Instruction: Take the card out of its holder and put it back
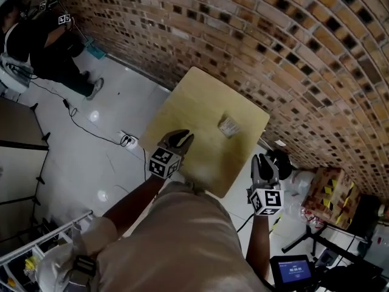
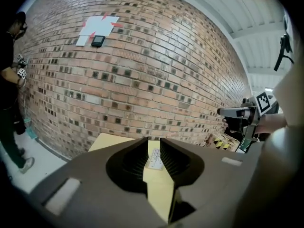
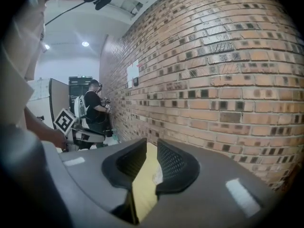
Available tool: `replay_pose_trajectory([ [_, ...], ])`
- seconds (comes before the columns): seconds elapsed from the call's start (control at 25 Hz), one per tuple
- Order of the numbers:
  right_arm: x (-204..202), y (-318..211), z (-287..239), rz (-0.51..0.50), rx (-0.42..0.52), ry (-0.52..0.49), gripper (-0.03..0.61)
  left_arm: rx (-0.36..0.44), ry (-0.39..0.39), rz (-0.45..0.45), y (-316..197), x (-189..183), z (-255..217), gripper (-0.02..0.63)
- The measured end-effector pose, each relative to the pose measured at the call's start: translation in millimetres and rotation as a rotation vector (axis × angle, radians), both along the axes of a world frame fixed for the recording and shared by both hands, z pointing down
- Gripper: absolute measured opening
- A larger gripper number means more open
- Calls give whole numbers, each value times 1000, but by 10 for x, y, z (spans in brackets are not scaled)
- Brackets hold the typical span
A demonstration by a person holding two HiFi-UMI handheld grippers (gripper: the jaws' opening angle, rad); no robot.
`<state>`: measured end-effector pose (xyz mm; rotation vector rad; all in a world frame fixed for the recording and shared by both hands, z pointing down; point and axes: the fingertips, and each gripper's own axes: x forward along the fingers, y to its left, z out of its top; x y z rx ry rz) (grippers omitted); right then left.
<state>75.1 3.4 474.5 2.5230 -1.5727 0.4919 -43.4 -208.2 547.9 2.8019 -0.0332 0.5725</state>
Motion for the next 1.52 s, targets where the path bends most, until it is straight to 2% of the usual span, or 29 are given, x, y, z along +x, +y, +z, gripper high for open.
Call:
replay_pose_trajectory([
  [0.28,228,-59,94,17,-41,7,71,-22,-28,71,66,259,167,97],
  [0.4,323,-87,206,-6,-67,-3,71,-34,-38,94,182,405,221,98],
  [0.48,372,-113,309,-27,-82,-9,71,-10,-46,120,271,480,249,98],
  [0.6,377,-177,560,-65,-98,-53,71,38,-101,139,355,457,424,98],
  [0.8,748,-346,848,-191,-143,-52,71,56,-147,82,466,702,571,98],
  [0.92,884,-496,1054,-277,-166,-62,71,80,-174,13,484,734,555,100],
  [1.12,1085,-614,1385,-396,-219,-88,77,54,-196,-75,648,877,551,101],
  [1.24,1110,-747,1564,-483,-230,-117,89,31,-211,-160,644,930,517,100],
  [1.4,1229,-718,1886,-535,-264,-156,112,34,-216,-252,736,1001,468,101],
  [1.52,1192,-840,2106,-568,-275,-179,112,56,-214,-340,644,849,412,101],
])
